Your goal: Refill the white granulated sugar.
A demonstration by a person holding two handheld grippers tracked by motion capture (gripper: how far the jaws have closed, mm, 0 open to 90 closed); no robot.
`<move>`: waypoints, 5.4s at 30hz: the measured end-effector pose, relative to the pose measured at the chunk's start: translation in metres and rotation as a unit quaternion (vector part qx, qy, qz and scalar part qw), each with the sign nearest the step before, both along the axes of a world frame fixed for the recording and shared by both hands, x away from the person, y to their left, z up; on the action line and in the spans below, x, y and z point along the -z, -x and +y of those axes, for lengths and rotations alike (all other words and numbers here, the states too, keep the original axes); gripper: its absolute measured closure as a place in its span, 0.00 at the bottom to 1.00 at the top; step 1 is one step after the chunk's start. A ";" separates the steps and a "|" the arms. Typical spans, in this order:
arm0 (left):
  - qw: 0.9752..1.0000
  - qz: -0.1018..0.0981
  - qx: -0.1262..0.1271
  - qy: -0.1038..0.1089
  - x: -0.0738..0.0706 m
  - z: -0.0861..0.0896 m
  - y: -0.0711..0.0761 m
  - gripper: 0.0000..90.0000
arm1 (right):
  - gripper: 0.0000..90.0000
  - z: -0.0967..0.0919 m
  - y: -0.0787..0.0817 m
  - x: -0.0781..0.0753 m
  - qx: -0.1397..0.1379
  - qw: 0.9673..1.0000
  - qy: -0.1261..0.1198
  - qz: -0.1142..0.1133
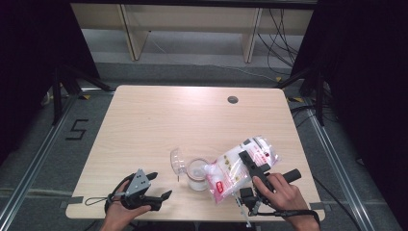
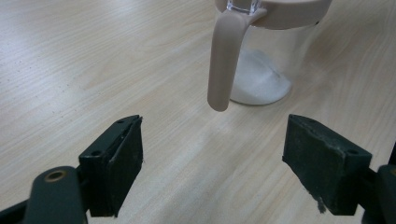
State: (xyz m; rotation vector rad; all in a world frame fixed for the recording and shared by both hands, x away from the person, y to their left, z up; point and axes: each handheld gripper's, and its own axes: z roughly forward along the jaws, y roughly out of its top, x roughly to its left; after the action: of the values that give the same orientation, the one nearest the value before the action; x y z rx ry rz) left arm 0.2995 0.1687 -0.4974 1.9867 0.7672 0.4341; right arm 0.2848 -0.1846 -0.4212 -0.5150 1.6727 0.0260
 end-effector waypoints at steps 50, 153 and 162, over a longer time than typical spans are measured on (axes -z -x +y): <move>1.000 0.003 0.002 0.009 -0.001 -0.001 0.001 0.22 | 0.65 0.005 -0.002 -0.004 -0.032 0.999 0.023 0.007; 1.000 0.004 -0.001 0.006 -0.001 0.000 0.001 0.22 | 0.67 -0.001 -0.001 0.000 -0.004 0.999 -0.030 0.031; 1.000 -0.002 0.001 0.003 -0.001 0.000 0.001 0.22 | 0.68 -0.001 -0.002 -0.001 -0.013 0.999 -0.024 0.024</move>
State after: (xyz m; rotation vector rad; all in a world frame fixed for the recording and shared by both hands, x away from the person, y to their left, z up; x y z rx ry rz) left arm 0.2989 0.1686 -0.4960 1.9803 0.7638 0.4334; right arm 0.2869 -0.1859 -0.4203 -0.5039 1.7087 0.0991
